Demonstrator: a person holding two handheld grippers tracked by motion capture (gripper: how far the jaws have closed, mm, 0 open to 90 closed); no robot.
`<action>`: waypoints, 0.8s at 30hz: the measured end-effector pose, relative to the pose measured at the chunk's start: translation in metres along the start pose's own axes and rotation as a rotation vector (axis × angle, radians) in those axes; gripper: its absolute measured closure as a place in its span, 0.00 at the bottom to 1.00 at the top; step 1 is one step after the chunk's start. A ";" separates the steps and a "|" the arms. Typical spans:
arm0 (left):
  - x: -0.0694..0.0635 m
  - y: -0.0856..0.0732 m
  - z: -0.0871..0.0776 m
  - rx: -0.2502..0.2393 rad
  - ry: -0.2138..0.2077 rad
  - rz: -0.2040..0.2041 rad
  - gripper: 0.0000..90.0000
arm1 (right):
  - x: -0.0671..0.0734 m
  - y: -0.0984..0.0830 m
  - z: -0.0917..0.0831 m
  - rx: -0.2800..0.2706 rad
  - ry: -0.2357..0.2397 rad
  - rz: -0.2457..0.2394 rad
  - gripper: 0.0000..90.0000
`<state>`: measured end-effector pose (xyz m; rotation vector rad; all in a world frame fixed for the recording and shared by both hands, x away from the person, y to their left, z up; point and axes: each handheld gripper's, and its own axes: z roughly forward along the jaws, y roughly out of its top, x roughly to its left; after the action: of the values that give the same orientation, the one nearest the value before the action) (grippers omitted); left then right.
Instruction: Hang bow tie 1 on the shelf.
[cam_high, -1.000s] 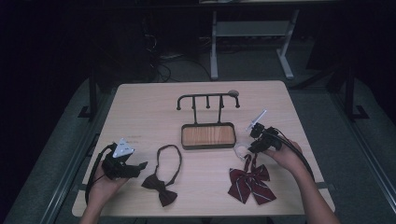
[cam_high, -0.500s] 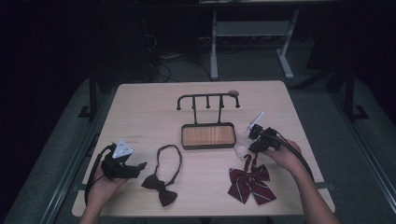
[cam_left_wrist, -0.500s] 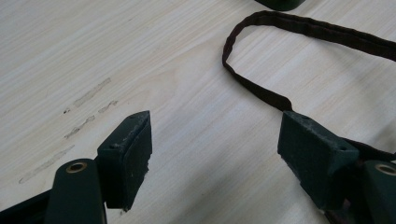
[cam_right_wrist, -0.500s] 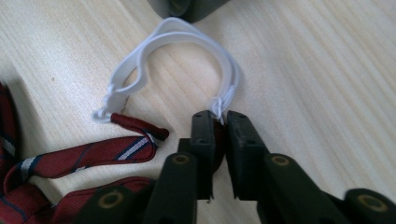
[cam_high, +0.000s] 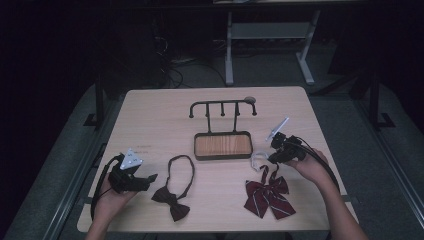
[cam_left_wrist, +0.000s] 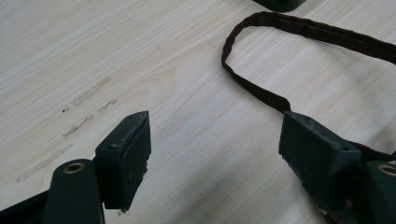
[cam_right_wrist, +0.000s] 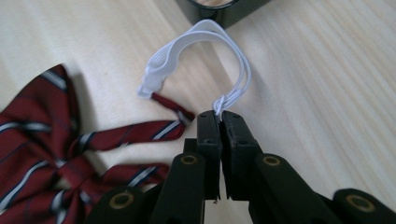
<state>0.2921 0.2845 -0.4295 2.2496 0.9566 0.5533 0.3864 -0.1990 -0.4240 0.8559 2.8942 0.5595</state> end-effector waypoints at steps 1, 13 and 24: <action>0.000 0.000 0.000 0.001 0.002 0.001 0.28 | 0.001 0.001 -0.003 0.003 0.002 -0.011 0.95; 0.000 0.002 0.000 -0.010 0.005 0.000 0.29 | 0.011 0.012 -0.044 -0.021 0.030 -0.101 0.96; 0.000 0.002 0.000 -0.016 0.005 -0.009 0.29 | 0.015 0.018 -0.062 -0.005 0.041 -0.155 0.96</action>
<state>0.2930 0.2834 -0.4278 2.2292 0.9615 0.5615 0.3723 -0.1964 -0.3593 0.6192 2.9606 0.5759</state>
